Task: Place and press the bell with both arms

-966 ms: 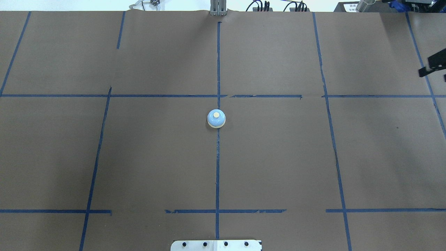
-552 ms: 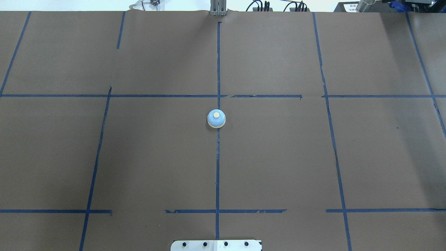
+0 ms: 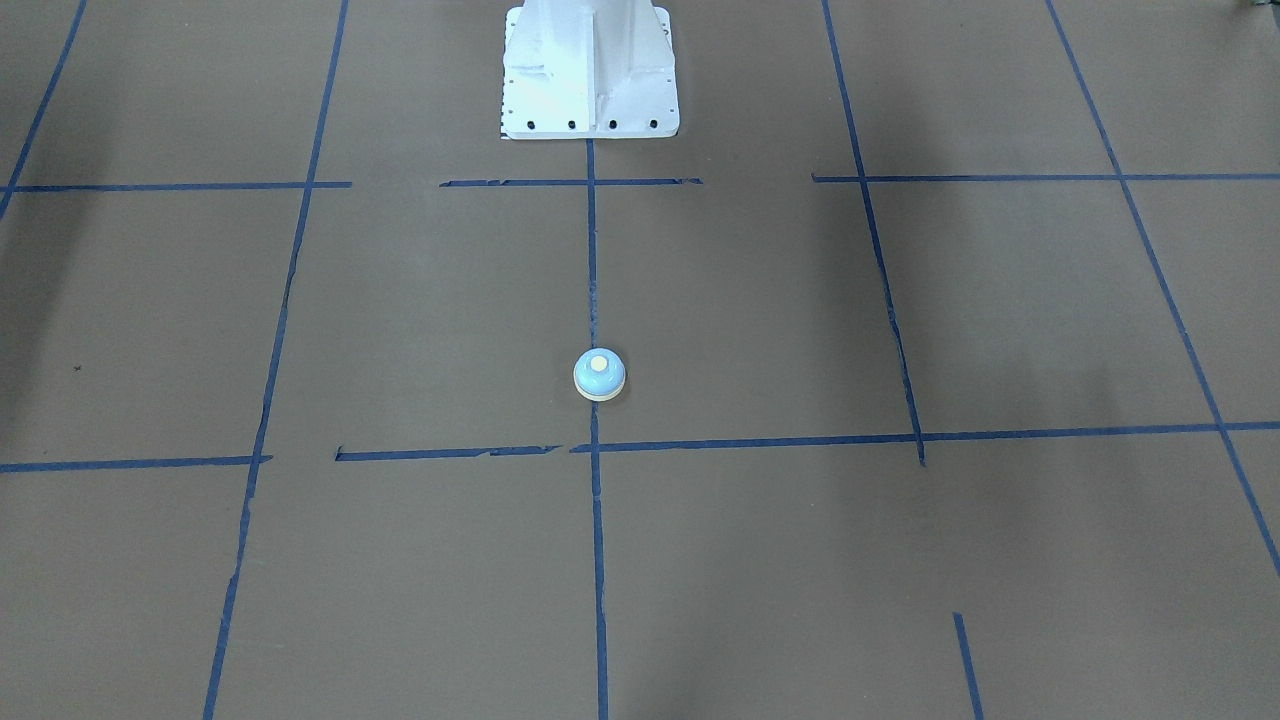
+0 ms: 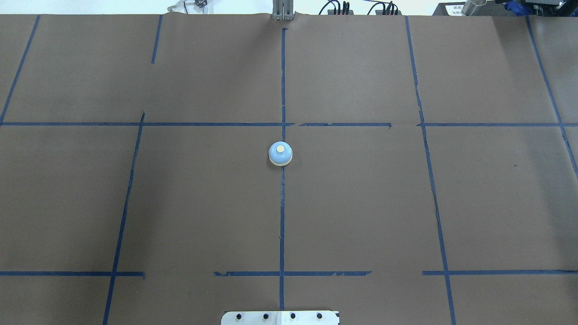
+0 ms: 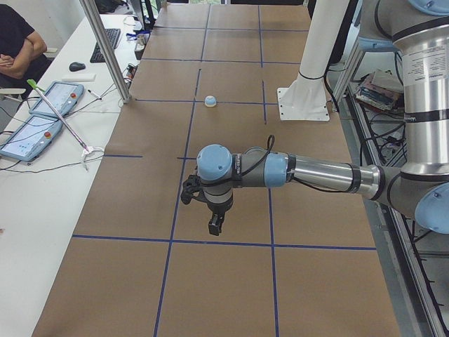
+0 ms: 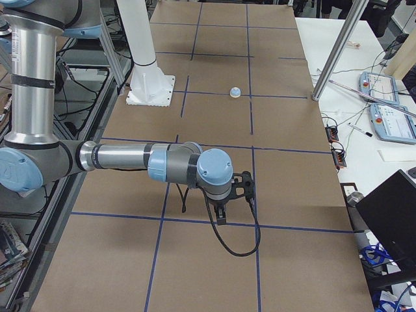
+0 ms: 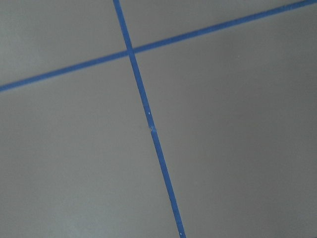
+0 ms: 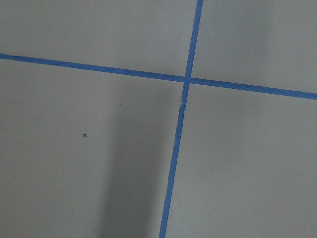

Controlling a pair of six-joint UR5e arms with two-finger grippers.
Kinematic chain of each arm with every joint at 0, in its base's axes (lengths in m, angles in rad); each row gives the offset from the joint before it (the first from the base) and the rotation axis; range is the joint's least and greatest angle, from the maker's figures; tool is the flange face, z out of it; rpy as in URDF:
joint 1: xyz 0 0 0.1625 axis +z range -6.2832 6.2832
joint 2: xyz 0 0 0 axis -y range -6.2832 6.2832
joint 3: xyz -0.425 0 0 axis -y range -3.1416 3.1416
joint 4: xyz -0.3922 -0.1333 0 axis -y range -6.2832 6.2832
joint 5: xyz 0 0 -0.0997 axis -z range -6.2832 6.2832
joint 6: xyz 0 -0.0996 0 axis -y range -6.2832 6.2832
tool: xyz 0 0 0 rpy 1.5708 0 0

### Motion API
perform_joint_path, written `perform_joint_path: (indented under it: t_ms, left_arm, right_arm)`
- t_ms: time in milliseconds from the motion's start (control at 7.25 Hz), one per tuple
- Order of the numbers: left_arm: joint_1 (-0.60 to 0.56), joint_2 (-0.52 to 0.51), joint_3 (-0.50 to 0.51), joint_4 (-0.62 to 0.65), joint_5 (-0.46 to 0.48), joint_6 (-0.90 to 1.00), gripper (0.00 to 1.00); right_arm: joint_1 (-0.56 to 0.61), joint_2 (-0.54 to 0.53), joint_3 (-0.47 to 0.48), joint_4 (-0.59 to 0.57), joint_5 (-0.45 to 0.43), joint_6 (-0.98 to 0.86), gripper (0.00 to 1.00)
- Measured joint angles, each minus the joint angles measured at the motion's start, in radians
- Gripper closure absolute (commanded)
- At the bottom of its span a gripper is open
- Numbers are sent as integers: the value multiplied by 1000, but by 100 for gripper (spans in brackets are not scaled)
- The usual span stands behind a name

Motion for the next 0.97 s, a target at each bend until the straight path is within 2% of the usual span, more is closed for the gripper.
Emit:
perform_joint_path:
  t_ms: [552, 966]
  left_arm:
    - [-1, 23, -21, -15, 5, -63, 0]
    - [0, 44, -16, -10, 9, -66, 0]
  right_arm:
    - [3, -73, 83, -4, -19, -7, 0]
    - [-25, -91, 88, -4, -38, -4, 0]
